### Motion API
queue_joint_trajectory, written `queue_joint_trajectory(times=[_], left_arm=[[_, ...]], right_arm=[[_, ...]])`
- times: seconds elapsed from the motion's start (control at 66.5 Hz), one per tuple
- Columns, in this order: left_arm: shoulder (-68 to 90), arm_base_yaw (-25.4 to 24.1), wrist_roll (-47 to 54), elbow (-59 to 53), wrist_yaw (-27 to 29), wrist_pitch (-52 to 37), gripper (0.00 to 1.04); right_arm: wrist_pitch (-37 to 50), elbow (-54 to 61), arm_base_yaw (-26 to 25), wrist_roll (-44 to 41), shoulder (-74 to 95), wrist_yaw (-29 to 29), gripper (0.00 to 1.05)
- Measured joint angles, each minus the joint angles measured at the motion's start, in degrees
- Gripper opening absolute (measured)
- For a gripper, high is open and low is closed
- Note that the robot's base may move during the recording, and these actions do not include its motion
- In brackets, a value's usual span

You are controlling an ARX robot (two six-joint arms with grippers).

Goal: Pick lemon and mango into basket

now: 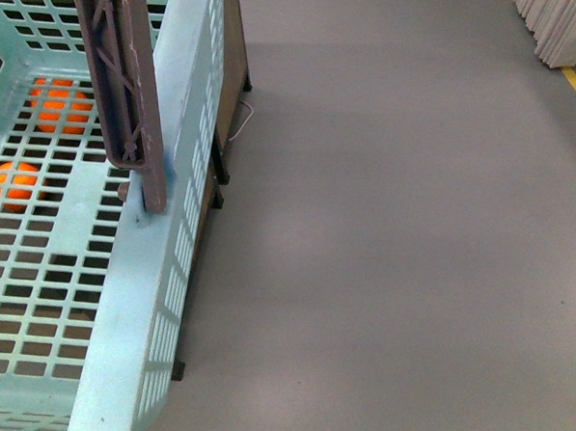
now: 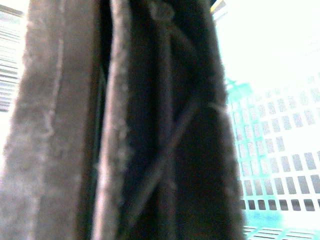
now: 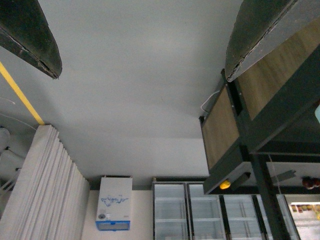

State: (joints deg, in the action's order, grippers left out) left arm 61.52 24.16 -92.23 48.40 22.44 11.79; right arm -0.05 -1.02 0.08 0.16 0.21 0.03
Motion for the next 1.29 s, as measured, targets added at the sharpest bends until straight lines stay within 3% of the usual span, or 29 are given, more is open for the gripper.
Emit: queue_joint_trajectory(times=[1.294], left_arm=[[-0.04, -0.07, 0.02, 0.04, 0.07, 0.07, 0.14]], right_arm=[[-0.04, 0.02, -0.02, 0.00, 0.00, 0.11, 0.96]])
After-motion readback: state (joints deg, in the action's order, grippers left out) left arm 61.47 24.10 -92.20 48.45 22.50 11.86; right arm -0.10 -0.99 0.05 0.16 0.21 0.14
